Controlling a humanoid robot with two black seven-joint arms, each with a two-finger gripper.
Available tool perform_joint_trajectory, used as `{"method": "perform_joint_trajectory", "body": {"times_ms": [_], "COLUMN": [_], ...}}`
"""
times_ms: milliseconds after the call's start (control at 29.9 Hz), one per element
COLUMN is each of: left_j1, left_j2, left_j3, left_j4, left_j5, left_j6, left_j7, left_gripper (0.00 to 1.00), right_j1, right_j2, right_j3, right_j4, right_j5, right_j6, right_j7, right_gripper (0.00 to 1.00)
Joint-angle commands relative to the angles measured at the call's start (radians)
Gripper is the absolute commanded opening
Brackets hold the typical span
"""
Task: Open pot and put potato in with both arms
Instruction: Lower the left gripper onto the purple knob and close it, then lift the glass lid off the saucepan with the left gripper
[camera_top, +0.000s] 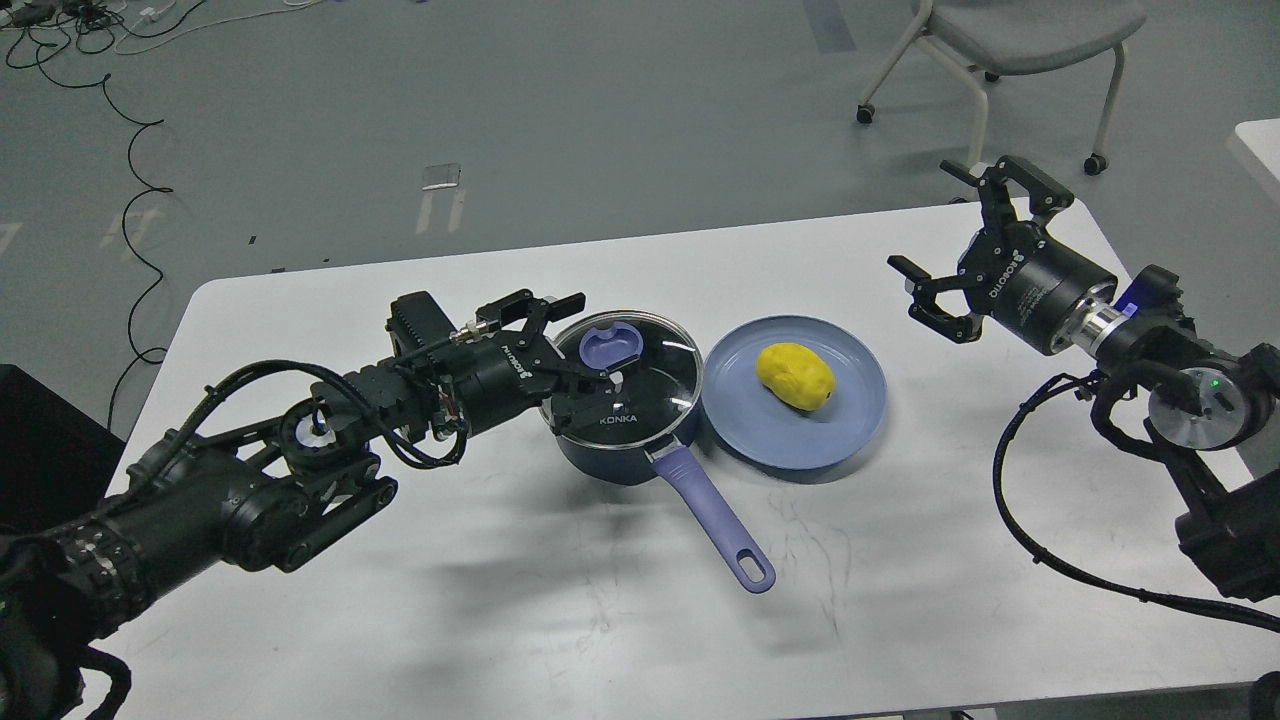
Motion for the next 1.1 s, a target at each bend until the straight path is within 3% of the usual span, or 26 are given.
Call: {"method": "perform_joint_trajectory", "body": {"times_ms": [0,267,301,368,401,602,769,1070], "left_j1": [-0.003,-0.006,-0.007,-0.01,-0.011,-0.013,-0.013,-0.037], "left_j2": [0.001,-0.001,-0.001,0.001,0.004,0.002,-0.001,0.043], "left_j3": [0.026,0.052,0.052,0.05,0.052,0.05,0.05,0.046], "left_j4": [0.001,0.004,0.004,0.004,0.004,0.041,0.05,-0.004], "left_j5": [-0.001,-0.001,-0.001,-0.003,-0.001,-0.006,-0.007,-0.026], "left_j6": [0.0,0.0,0.0,0.0,0.0,0.0,0.001,0.003], "left_j7": [0.0,0.0,0.0,0.0,0.0,0.0,0.0,0.0], "left_gripper": [0.98,0.95,0.91,0.64,0.57,0.5,0.29,0.28], "right_j1": [0.0,-0.006,-0.008,-0.008,-0.008,-0.008,-0.008,-0.009], "right_j2": [0.0,-0.002,-0.002,-0.002,-0.002,-0.002,-0.002,0.0], "right_j3": [0.0,-0.003,-0.003,-0.003,-0.003,-0.006,-0.008,-0.009], "right_j4": [-0.001,-0.009,-0.011,-0.012,-0.015,-0.023,-0.025,-0.035], "right_j5": [-0.002,-0.005,-0.005,-0.005,-0.005,-0.005,-0.005,-0.005], "right_j6": [0.0,0.0,0.0,0.0,0.0,0.0,0.0,0.0], "right_j7": [0.0,0.0,0.0,0.0,0.0,0.0,0.0,0.0], "right_gripper": [1.0,1.0,1.0,1.0,1.0,1.0,1.0,1.0]}}
